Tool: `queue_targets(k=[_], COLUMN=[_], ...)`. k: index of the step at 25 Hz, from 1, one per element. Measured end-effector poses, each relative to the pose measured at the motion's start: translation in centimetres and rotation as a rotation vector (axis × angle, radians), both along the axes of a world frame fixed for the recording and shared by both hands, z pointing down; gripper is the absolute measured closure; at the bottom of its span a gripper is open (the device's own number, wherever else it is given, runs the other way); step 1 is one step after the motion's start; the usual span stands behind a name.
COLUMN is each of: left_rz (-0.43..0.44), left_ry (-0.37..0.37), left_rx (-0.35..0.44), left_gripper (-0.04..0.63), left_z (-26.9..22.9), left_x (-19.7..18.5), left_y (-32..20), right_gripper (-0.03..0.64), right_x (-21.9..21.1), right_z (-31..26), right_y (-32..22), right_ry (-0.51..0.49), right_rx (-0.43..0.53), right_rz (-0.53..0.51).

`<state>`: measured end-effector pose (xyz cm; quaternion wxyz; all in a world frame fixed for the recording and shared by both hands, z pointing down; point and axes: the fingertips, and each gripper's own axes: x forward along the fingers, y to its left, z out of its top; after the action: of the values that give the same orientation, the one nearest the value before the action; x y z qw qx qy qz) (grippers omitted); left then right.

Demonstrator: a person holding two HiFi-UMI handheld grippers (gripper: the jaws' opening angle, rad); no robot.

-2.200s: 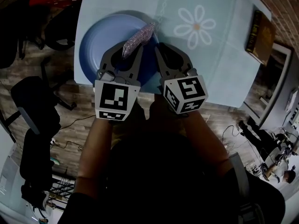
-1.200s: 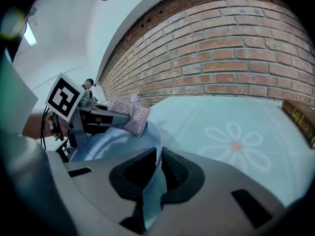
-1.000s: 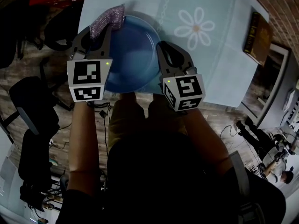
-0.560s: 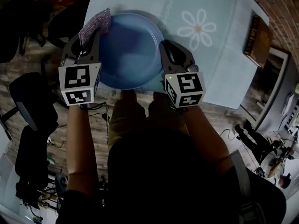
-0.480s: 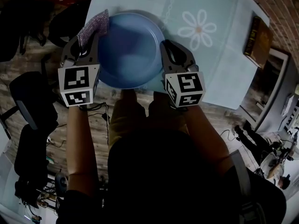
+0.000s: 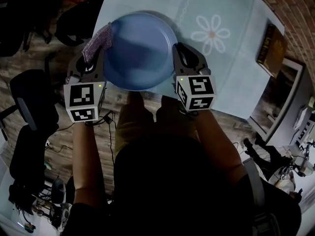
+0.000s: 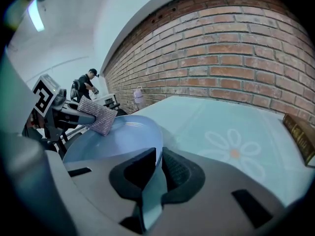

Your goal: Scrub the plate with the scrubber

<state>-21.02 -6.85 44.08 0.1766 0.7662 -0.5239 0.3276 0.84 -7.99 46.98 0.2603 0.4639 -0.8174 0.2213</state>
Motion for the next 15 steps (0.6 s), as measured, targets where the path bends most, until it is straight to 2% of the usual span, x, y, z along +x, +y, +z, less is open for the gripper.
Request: queue_targets(k=[9, 15], left_rz=[-0.023, 0.007], left_ry=[0.027, 0.036], left_rx=[-0.045, -0.082], left_gripper=[0.517, 0.517], left_z=[-0.1, -0.3], left_x=[0.2, 1.1], left_y=[3.6, 6.0], right_gripper=[0.555, 0.555], right_x=[-0.1, -0.1], right_z=[0.0, -0.1], right_y=[0.1, 0.1], right_ry=[0.002, -0.013], right_rx=[-0.009, -0.019], right_rz=[-0.011, -0.01])
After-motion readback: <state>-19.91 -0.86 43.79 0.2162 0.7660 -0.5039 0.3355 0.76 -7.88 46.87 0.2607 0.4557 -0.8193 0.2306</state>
